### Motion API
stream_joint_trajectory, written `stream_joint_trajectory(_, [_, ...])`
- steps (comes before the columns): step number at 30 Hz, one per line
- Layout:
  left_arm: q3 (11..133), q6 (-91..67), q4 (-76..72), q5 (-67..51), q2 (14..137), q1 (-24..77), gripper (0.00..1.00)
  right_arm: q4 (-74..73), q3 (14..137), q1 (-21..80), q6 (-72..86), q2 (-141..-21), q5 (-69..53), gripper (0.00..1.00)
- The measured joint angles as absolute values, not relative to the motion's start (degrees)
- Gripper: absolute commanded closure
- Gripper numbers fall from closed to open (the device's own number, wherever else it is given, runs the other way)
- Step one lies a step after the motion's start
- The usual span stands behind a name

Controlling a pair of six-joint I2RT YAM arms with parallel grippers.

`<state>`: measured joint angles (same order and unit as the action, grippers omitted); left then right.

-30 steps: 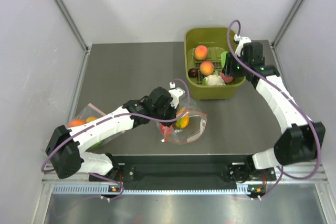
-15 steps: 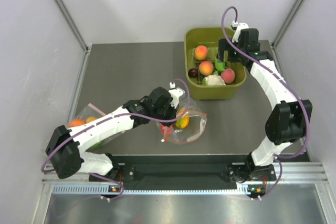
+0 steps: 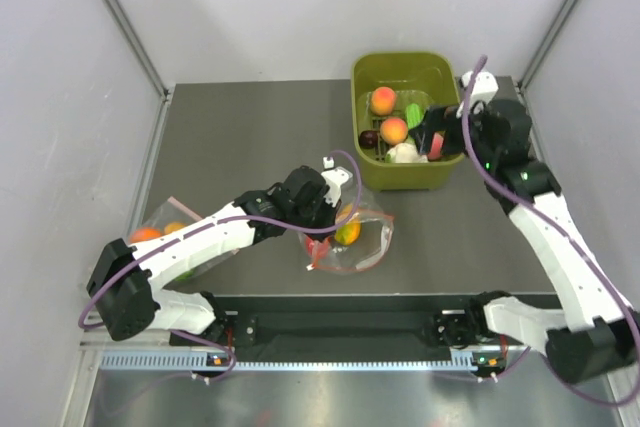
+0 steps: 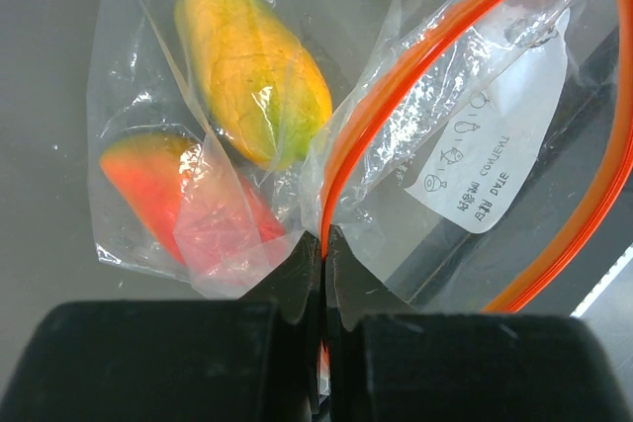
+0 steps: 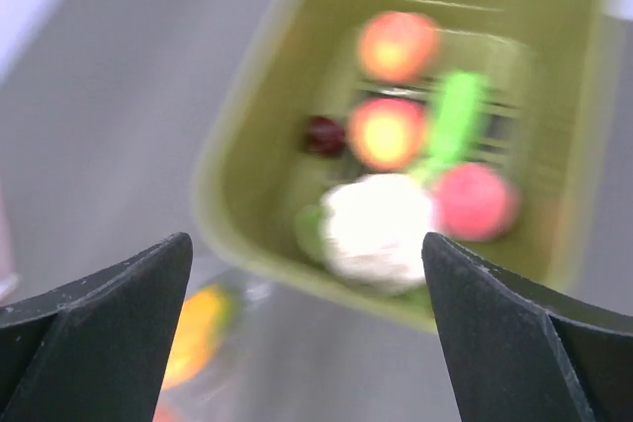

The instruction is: Open the zip-top bag and remove the fake food

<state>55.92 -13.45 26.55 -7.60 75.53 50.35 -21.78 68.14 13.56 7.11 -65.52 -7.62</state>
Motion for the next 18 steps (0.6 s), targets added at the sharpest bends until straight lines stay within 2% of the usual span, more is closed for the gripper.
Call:
stream_joint_trajectory(3, [55.9, -13.3, 26.5, -7.0, 75.5, 50.3, 1.00, -21.1, 63.7, 21.6, 8.8, -58.1, -9.2, 0.06])
stream_joint_trajectory(5, [55.9, -13.3, 26.5, -6.5, 75.4, 50.3, 1.00, -21.0, 61.3, 28.3, 10.0, -55.5, -10.3, 0.12])
stream_joint_trajectory(7, [55.9, -13.3, 26.5, -6.1, 75.2, 50.3, 1.00, -20.8, 58.8, 33.1, 11.7, -54.7, -12.2, 0.19])
stream_joint_trajectory(10, [55.9, -13.2, 26.5, -5.5, 74.7, 50.3, 1.00, -20.5, 54.3, 38.9, 14.9, -54.4, -13.2, 0.24])
stream_joint_trajectory(14, [55.9, -13.1, 26.5, -4.8, 74.1, 50.3, 1.00, -19.5, 48.2, 48.1, 19.4, -54.5, -13.6, 0.26])
stream_joint_trajectory(18, [55.9, -13.0, 26.5, -4.6, 73.5, 50.3, 1.00, -17.5, 47.1, 56.2, 22.4, -57.1, -13.1, 0.27])
